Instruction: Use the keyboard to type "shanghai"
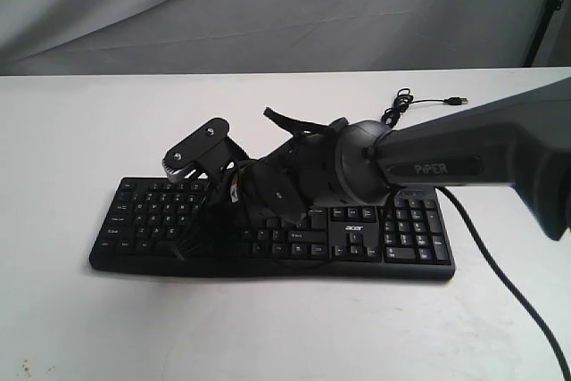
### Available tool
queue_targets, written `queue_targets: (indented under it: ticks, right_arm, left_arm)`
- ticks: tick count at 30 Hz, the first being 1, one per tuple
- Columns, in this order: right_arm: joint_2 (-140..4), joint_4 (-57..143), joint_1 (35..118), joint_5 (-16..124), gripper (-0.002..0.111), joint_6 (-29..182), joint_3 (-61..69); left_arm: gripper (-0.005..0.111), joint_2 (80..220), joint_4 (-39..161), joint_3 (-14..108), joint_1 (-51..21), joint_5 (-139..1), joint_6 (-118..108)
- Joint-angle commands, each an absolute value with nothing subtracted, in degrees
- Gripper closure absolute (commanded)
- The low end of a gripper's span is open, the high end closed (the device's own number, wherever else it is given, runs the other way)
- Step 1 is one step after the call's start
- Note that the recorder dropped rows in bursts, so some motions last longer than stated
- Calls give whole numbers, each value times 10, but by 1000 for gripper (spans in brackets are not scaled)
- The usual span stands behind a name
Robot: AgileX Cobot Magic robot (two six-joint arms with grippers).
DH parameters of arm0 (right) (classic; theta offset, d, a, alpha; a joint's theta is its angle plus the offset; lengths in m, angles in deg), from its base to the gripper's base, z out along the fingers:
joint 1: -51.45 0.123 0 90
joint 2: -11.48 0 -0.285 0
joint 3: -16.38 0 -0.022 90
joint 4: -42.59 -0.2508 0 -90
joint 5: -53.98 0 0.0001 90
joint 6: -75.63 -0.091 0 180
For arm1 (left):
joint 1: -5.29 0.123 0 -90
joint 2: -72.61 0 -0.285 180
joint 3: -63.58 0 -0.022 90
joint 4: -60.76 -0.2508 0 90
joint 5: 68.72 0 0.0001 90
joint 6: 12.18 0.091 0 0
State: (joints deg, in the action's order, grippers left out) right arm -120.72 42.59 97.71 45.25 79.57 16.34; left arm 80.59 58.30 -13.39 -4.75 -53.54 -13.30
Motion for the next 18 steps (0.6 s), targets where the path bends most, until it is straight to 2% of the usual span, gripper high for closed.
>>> queue_targets:
  ticks: [1,10,18]
  right_arm:
    - [-1213,426,979,456,108,802,162]
    - [-1187,430,980,458,108,802,163]
    - [-1187,430,1017,457,108,816,221]
  left_arm:
    - [107,804,580,-136,-50,-539,-135]
    - [107,804,580,-136,-50,-539,-135]
    - [107,804,580,-136,-50,-539,-135]
